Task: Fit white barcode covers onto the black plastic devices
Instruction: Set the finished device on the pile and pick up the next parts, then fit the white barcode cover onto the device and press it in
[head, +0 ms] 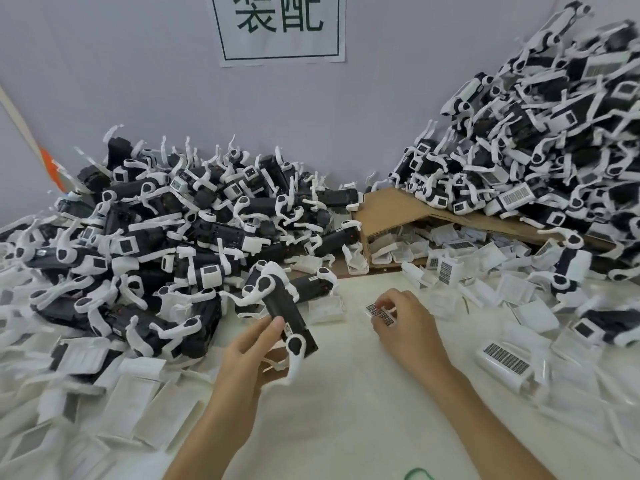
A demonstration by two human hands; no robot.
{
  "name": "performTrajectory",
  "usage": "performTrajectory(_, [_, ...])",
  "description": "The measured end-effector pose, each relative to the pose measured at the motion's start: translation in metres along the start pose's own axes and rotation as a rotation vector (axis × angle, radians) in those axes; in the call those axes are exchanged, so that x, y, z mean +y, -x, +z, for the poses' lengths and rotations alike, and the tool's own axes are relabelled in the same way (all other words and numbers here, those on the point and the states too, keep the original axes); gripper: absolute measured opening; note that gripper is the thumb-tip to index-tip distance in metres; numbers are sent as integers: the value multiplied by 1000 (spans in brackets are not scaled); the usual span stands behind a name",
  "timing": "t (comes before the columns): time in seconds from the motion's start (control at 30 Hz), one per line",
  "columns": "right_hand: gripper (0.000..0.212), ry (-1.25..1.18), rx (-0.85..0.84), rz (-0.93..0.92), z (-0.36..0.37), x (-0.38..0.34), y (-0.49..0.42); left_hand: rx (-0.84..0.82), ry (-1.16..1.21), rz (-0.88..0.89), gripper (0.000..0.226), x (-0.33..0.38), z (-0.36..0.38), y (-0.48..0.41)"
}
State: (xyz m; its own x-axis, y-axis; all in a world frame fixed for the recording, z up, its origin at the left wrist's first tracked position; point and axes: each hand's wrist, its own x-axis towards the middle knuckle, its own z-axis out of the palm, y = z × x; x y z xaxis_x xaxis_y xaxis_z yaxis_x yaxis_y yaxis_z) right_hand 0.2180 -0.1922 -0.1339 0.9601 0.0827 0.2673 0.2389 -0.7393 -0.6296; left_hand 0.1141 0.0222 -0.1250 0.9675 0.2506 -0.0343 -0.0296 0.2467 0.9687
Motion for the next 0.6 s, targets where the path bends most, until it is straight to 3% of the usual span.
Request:
performTrajectory(0.07, [20,-17,-22,-6,0,-1,1,-13,30,-49,47,1,-2,1])
performTrajectory(0.13, [26,-13,-46,10,-1,-3,1,-46,23,-49,33,3,-1,3])
performTrajectory(0.23, [34,92,-72,8,0,-3,2,-79,19,-49,30,4,0,3])
performTrajectory(0.3, [31,40,-24,4,0,-4,2,-92,7,-47,32,3,0,3])
performTrajectory(0.4, [16,-360,36,74,-3,-10,1,-101,18,-36,30,4,0,3])
performTrajectory(0.5, [7,-802,-94,156,-7,-23,3,-111,6,-36,41,3,0,3])
performTrajectory(0.6, [4,-956,-197,114,-7,-32,9,-123,-24,-45,48,2,0,3])
